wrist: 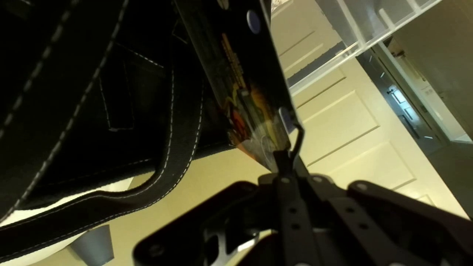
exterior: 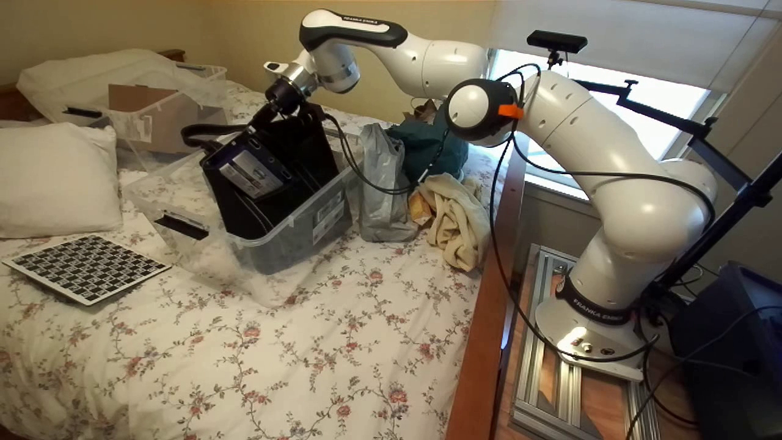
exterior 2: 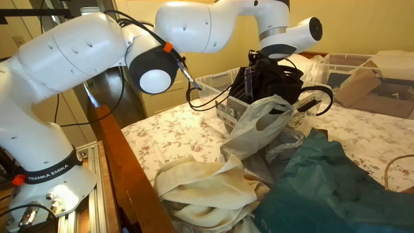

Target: Put the black object in the storage box

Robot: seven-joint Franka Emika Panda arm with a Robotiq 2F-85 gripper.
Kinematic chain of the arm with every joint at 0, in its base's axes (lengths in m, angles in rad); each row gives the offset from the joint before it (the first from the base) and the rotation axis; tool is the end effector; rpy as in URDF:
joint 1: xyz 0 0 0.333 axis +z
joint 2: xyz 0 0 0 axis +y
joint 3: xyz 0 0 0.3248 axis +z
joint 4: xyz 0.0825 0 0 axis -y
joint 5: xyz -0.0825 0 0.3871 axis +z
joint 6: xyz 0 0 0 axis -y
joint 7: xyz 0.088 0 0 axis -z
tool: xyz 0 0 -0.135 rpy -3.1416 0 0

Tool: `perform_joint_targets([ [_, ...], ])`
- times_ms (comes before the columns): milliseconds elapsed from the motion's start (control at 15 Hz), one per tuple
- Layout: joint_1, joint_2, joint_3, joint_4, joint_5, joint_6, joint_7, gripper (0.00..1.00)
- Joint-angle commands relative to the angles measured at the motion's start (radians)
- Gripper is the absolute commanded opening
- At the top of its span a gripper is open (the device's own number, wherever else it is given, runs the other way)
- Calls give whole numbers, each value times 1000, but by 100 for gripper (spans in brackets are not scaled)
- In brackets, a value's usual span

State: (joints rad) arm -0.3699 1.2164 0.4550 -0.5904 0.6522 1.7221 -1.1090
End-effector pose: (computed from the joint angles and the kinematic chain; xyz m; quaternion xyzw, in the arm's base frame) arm 0.8158 -0.0723 0.3053 -0.7942 -0.3317 -0.2825 0.4236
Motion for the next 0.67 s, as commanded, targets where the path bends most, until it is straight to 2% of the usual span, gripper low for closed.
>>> perform_joint_targets([
  [0,3,9,7,2,12,24,1,0],
  [333,-6,49,90,28,91,81,-69,0],
  [600,-34,89,160,31,147,59,-164,0],
])
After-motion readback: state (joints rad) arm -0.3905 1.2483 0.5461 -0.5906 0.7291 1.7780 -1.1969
